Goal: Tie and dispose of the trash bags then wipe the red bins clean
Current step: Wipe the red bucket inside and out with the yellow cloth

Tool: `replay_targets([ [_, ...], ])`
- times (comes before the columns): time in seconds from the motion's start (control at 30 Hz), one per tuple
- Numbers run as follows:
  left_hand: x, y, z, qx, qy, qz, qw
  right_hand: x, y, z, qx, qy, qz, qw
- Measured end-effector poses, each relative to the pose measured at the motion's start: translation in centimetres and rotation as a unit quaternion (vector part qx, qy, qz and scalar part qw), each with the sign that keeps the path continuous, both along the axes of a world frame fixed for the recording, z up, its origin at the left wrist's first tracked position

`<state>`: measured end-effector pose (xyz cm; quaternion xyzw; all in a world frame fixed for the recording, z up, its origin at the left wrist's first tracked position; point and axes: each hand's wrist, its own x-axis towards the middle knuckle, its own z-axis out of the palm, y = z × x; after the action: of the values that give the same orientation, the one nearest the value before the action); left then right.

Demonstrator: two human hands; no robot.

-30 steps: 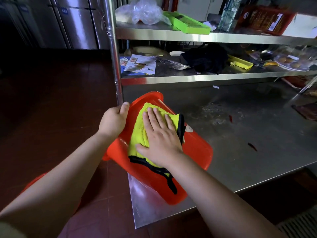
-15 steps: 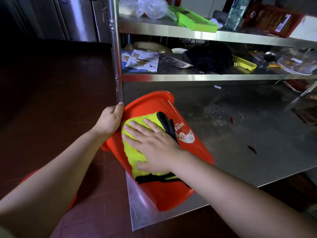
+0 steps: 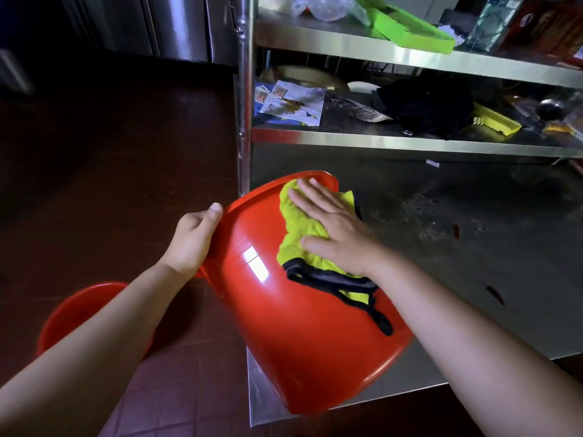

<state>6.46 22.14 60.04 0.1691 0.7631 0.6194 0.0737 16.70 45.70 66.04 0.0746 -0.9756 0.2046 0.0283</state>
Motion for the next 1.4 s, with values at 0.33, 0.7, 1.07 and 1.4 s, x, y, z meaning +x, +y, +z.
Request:
replay_targets([
  [0.33, 0.9, 0.1, 0.0, -0.047, 0.031, 0.024, 0.998, 0.6, -0.7, 0.6, -0.002, -0.065, -0.127, 0.99],
  [0.7, 0.1, 3.6, 2.1, -0.11, 0.046, 0.004, 0.993, 8.0, -7.9, -2.8, 0.292, 0.072, -0.002, 0.954],
  [1.07, 0.9, 1.5, 0.2, -0.082, 0.077, 0.038, 0.993, 8.6, 2.0, -1.3, -0.244, -0.071, -0.243, 0.936],
  [1.4, 0.2, 3.9, 1.8, -0.154, 0.101, 0.023, 0.983, 11.1, -7.3, -2.8, 0.238, 0.036, -0.196, 0.951],
])
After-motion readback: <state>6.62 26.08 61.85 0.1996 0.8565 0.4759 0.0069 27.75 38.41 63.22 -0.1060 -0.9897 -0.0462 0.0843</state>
